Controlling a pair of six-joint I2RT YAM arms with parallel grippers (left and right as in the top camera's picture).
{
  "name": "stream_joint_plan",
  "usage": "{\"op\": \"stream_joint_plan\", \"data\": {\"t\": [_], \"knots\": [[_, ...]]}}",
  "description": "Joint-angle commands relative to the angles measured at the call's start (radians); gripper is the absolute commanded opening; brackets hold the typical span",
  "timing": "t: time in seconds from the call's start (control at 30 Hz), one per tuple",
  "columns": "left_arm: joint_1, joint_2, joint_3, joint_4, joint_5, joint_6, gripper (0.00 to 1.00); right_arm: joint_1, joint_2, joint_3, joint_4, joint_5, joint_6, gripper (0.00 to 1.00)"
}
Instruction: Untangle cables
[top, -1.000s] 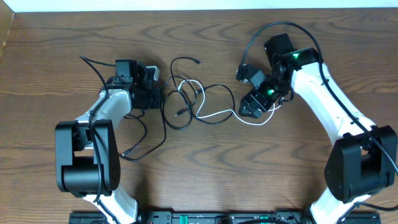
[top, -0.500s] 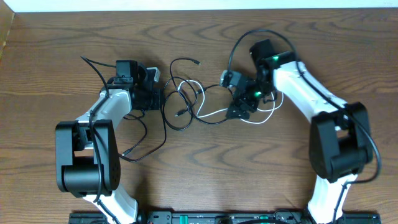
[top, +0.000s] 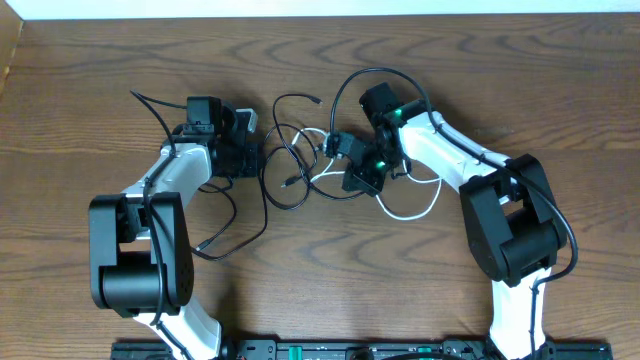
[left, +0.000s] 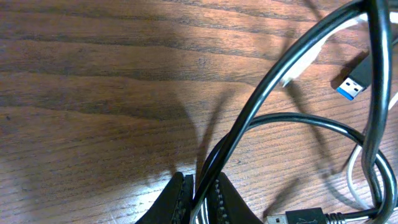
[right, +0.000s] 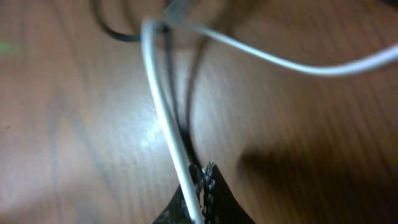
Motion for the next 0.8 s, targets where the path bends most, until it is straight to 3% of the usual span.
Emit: {"op": "stream_joint_plan", "data": {"t": [0.0, 0.43, 0.77], "knots": [[-0.002, -0.024, -0.013, -0.003, 0.017, -0.008, 0.13, -0.001, -0.018, 0.044, -0.023, 0.148, 0.161, 0.01], [-0.002, -0.024, -0.013, -0.003, 0.017, -0.008, 0.14, -0.055, -0.238, 0.288, -0.294, 0.365, 0.37, 0.01], [-0.002, -0.024, -0.013, -0.014, 0.017, -0.008, 0.14, -0.263, -0.401, 0.338, -0.392, 0.509, 0.565, 0.01]]}}
